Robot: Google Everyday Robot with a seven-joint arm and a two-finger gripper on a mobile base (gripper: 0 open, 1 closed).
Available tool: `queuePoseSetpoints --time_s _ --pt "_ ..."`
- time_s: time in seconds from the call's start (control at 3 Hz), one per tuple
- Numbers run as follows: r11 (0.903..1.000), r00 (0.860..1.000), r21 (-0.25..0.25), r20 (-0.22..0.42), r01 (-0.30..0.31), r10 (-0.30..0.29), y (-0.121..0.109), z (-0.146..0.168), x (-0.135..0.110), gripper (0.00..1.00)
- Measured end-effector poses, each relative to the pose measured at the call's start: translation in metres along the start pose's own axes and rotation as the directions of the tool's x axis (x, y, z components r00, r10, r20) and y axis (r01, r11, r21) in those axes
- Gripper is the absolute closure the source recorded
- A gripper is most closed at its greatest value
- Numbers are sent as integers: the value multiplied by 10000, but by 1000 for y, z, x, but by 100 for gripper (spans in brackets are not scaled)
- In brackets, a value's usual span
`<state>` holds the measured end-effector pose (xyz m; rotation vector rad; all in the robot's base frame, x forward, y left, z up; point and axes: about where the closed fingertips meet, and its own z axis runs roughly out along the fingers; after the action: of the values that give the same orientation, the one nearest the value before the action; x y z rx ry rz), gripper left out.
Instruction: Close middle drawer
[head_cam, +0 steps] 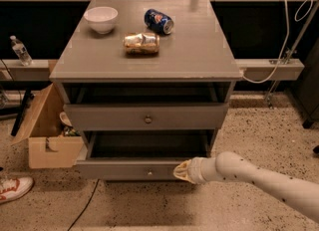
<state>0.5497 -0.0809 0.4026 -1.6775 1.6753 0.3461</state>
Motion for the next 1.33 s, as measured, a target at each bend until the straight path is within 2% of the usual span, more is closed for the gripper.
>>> queuePoseSetpoints --time_s 0.33,0.67,1.33 --pt "9991 9993 296 225 297 -304 -23 24 -1 100" --pt "9972 9984 594 295 454 -472 -40 34 -1 100" --pt "9903 9969 1241 405 622 -677 -72 25 1 100"
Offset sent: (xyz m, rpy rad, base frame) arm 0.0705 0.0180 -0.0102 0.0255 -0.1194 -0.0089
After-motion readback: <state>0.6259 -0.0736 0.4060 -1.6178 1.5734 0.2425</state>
